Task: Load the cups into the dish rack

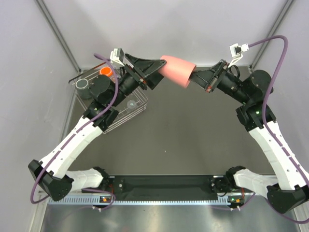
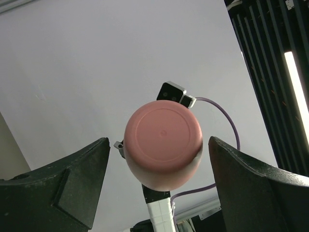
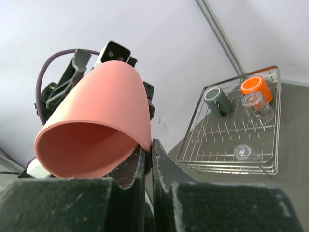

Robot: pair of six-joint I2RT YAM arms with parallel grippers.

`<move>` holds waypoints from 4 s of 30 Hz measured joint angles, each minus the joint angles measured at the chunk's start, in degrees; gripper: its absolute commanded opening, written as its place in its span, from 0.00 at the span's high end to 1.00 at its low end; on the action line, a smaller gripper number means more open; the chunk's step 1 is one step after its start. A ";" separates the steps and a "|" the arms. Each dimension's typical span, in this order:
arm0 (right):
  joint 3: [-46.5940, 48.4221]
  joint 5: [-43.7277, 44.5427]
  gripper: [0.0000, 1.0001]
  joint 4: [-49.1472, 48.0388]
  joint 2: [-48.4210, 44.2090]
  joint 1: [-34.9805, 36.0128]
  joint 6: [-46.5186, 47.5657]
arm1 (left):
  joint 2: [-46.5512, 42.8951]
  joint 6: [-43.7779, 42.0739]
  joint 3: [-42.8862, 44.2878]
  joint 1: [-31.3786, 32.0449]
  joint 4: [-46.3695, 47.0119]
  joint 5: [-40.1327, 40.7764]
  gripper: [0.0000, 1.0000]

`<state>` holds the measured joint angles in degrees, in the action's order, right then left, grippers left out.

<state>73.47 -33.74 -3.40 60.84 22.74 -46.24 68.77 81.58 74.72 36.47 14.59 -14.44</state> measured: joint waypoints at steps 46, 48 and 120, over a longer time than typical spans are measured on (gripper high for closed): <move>-0.09 18.64 0.23 45.46 -7.98 3.04 14.47 | 2.60 -62.95 -0.07 -17.25 -31.06 33.07 1.00; -0.09 19.21 0.23 47.28 -8.76 3.04 14.73 | 3.04 -66.42 -5.70 -19.32 -29.16 36.20 1.00; 1.66 31.06 0.20 58.03 -10.84 2.32 20.72 | 37.29 -67.71 -7.87 -34.49 2.12 42.97 1.00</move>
<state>75.13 -2.68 54.63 50.00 25.06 -25.52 106.06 13.87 66.85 1.98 16.71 28.53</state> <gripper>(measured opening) 0.797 0.707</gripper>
